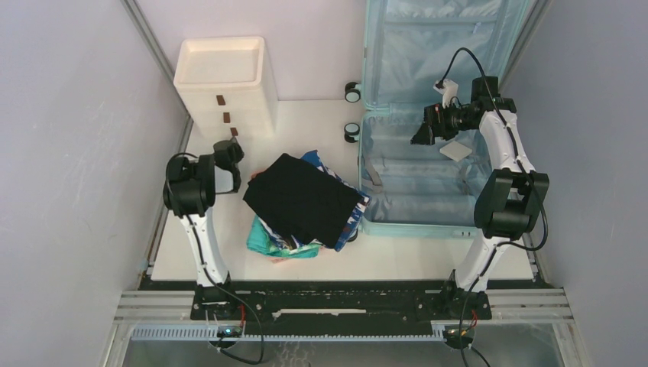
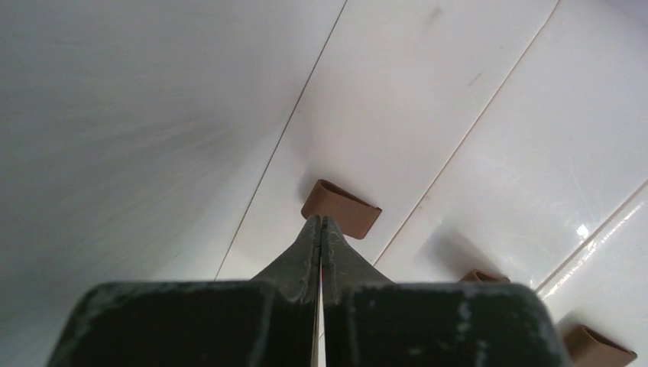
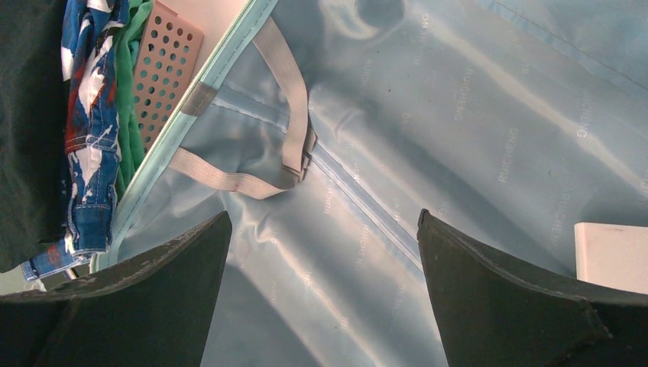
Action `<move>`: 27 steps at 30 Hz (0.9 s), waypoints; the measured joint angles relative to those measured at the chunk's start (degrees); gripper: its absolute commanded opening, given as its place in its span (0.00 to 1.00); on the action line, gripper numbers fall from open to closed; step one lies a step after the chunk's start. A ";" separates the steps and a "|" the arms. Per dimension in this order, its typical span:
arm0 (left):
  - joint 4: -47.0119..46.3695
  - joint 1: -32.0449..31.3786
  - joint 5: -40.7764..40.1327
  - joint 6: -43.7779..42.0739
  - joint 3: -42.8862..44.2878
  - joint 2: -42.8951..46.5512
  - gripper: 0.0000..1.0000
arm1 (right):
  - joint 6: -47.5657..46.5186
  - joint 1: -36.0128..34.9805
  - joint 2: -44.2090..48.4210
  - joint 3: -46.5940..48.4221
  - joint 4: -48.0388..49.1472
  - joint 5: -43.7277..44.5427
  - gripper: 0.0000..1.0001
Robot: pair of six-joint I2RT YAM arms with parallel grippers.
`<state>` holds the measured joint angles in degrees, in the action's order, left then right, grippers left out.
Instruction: Open, take out, and arrange the luggage
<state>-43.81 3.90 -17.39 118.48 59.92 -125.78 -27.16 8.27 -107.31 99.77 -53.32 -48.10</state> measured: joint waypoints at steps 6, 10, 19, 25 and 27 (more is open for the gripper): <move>-3.06 0.17 0.02 -0.46 -3.26 1.16 0.13 | 0.00 0.07 0.02 -0.50 0.02 -0.02 1.00; -4.79 1.42 3.17 -0.26 -3.30 1.16 0.18 | -0.02 0.22 0.02 -0.76 0.00 -0.02 1.00; 6.91 9.97 14.75 -17.68 -11.37 14.64 0.24 | -0.02 0.59 0.66 -1.22 0.04 0.00 1.00; 20.41 10.64 17.79 -47.21 -11.50 27.67 0.28 | -0.02 0.63 0.70 -1.22 0.00 -0.02 1.00; 24.13 10.16 18.03 -57.92 -11.54 32.17 0.33 | -0.04 0.63 0.70 -1.20 -0.02 -0.02 1.00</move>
<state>-19.68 14.06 0.64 60.55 48.38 -93.60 -27.20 8.91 -106.61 98.56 -53.34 -48.12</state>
